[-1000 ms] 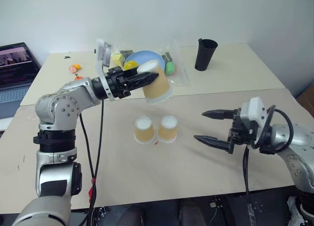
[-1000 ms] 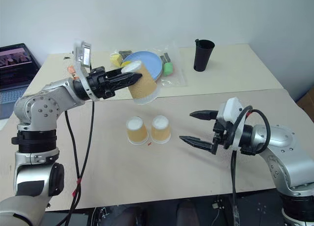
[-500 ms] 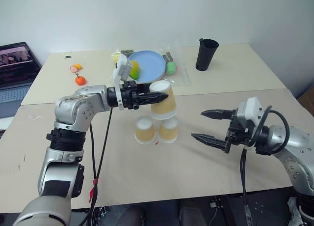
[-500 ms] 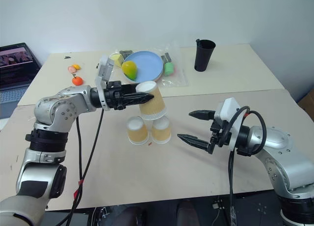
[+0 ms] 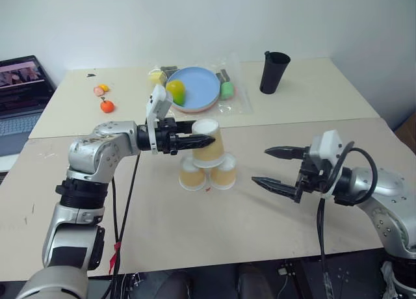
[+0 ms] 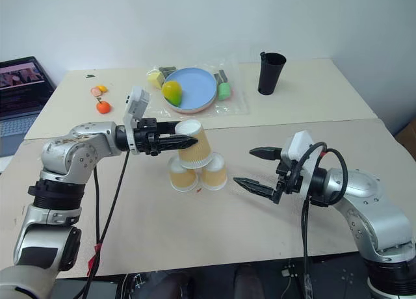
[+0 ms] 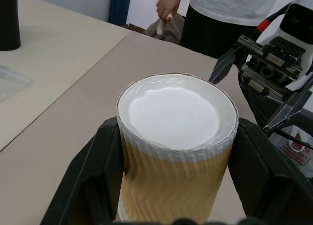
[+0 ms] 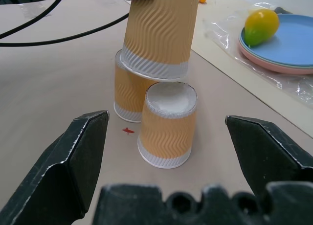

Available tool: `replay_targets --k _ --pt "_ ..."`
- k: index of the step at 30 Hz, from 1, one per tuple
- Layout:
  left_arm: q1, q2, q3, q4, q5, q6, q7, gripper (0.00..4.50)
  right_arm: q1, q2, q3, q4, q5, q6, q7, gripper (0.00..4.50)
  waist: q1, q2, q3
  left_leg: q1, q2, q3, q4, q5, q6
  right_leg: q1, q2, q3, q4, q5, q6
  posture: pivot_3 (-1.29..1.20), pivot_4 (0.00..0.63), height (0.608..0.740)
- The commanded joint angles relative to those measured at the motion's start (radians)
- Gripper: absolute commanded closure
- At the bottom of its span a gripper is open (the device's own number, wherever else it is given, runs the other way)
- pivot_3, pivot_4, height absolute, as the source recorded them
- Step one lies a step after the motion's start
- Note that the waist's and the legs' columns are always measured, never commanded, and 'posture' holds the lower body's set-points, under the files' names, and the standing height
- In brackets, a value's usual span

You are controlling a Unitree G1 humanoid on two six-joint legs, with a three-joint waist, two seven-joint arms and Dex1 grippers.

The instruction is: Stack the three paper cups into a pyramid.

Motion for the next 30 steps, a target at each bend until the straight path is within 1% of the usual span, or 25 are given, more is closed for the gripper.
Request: replay_targets --k 1,9,11,13,14,15,18,23,27,30 --pt "0.007 0.007 0.011 -0.051 0.005 -0.027 -0.001 1.96 -0.026 -0.001 -0.020 -0.001 0.005 -0.030 0.007 0.00 0.000 0.000 0.000 0.000 0.000 0.000 0.000 0.000 0.000 0.000 0.000 0.000 0.000 0.000 0.000 0.00 0.150 0.740" --pt "0.016 -0.006 0.011 -0.048 0.038 -0.062 0.020 1.96 -0.029 -0.003 -0.025 0.008 0.002 -0.032 0.010 0.00 -0.001 0.000 0.000 0.000 0.000 0.000 0.000 0.000 0.000 0.000 0.000 0.000 0.000 0.000 0.000 0.00 0.150 0.740" --pt "0.010 -0.018 0.019 -0.032 0.045 -0.073 0.038 1.00 -0.028 -0.003 -0.026 0.008 0.002 -0.032 0.009 0.00 0.000 0.000 0.000 0.000 0.000 0.000 0.000 0.000 0.000 0.000 0.000 0.000 0.000 0.000 0.000 0.00 0.150 0.740" --pt "0.002 -0.028 0.021 -0.020 0.063 -0.096 0.060 0.32 -0.027 -0.002 -0.027 0.008 0.004 -0.031 0.008 0.00 0.000 0.000 0.000 0.000 0.000 0.000 0.000 0.000 0.000 0.000 0.000 0.000 0.000 0.000 0.000 0.00 0.150 0.740" --pt "0.002 -0.029 0.015 -0.019 0.081 -0.114 0.066 0.06 -0.028 -0.001 -0.027 0.008 0.004 -0.031 0.008 0.00 0.000 0.000 0.000 0.000 0.000 0.000 0.000 0.000 0.000 0.000 0.000 0.000 0.000 0.000 0.000 0.00 0.150 0.740" --pt "0.004 -0.028 0.007 -0.021 0.098 -0.129 0.074 0.06 -0.028 -0.002 -0.027 0.008 0.005 -0.030 0.008 0.00 0.000 0.000 0.000 0.000 0.000 0.000 0.000 0.000 0.000 0.000 0.000 0.000 0.000 0.000 0.000 0.00 0.150 0.740" --pt "0.008 -0.034 0.015 -0.034 0.078 -0.110 0.066 0.06 -0.028 -0.002 -0.029 0.008 0.007 -0.028 0.008 0.00 0.000 0.000 0.000 0.000 0.000 0.000 0.000 0.000 0.000 0.000 0.000 0.000 0.000 0.000 0.000 0.00 0.150 0.740" --pt "0.011 -0.037 0.063 -0.119 -0.029 -0.005 0.074 0.06 -0.033 -0.006 -0.034 0.019 0.011 -0.025 0.013 0.00 -0.001 0.000 0.000 0.000 0.000 0.000 0.000 0.000 0.000 0.000 0.000 0.000 0.001 0.000 0.000 0.00 0.150 0.740" --pt "-0.040 -0.069 0.168 -0.153 -0.160 0.110 0.179 0.06 -0.039 -0.008 -0.034 0.027 0.013 -0.025 0.018 0.00 -0.001 0.000 0.000 0.000 0.000 0.000 0.001 0.000 0.000 0.000 0.000 0.000 0.001 0.000 0.000 0.00 0.150 0.740" --pt "-0.049 -0.071 0.202 -0.184 -0.222 0.168 0.224 0.06 -0.046 -0.009 -0.032 0.035 0.014 -0.023 0.024 0.00 -0.002 0.000 0.000 0.000 0.000 0.000 0.002 0.000 0.000 0.000 0.000 0.000 0.000 0.000 0.000 0.00 0.150 0.740"
